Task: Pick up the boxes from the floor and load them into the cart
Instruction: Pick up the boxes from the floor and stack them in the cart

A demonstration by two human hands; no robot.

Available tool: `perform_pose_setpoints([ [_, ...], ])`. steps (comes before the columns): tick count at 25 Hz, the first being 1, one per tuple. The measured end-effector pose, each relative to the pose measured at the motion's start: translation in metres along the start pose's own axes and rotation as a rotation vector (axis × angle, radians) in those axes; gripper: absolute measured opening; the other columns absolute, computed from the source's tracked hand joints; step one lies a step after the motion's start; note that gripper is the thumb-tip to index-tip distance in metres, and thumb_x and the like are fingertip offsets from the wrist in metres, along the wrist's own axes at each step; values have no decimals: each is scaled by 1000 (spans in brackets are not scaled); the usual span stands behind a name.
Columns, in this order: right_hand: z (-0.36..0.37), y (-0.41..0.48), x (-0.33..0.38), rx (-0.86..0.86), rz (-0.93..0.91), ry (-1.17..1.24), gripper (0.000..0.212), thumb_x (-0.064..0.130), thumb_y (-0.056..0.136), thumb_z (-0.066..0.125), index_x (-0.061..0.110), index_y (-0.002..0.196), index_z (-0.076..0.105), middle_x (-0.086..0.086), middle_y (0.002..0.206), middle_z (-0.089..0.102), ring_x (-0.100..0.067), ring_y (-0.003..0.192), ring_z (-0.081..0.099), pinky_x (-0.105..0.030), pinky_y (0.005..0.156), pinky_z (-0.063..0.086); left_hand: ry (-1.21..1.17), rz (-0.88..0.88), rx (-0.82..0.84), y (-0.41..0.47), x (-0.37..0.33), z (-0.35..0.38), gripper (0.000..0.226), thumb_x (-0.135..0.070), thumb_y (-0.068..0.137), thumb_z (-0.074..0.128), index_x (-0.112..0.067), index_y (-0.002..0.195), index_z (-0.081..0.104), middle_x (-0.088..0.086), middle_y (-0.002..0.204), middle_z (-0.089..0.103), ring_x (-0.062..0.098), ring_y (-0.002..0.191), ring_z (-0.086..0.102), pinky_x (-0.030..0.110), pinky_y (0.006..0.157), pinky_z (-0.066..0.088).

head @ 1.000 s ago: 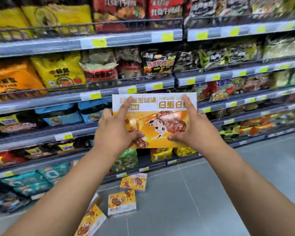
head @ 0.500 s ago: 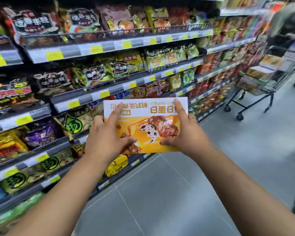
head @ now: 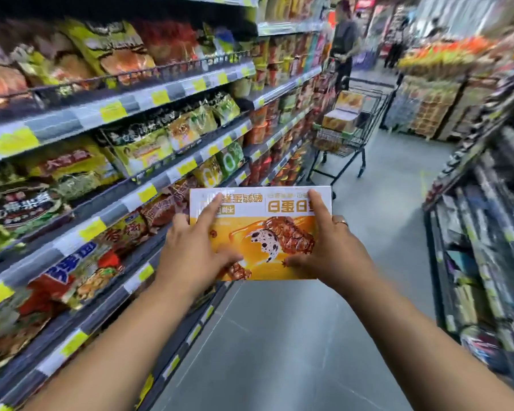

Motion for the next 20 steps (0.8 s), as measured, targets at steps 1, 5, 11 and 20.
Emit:
perform_pose_setpoints([
  [1,-5,19,-4,-28,31,2,124,54,66,81,50,145,-16,-8,136,41,-30,120,51,-38,88,47,8,41,11,28,-8,5,108,-61,63,79,-61,143,6,9,119,36,35,117,44,42,94,46],
  [5,-21,88,-32,-84,141,19,125,51,67,81,49,145,-16,-8,136,42,-30,119,51,-38,90,46,23,162,73,120,-45,31,107,-59,65,78,-59,144,6,15,133,33,38,125,40,43,98,40],
  [11,-43,204,-97,-155,215,41,125,50,65,82,49,146,-14,-10,131,43,-31,116,53,-37,88,45,23,281,112,247,-107,97,108,-60,65,78,-57,145,6,12,125,37,36,119,43,40,95,41],
  [20,-100,436,-220,-169,198,42,127,51,65,82,49,145,-16,-12,130,43,-32,114,53,-39,89,47,-21,249,119,457,-227,215,107,-56,64,80,-60,142,8,12,126,37,36,121,43,45,99,43],
])
Point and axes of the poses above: each hand's wrist, its own y-axis towards the middle knuckle, its own z-axis out of the palm, x = y × z, the point moved 2 cm from there along y, towards the middle knuckle
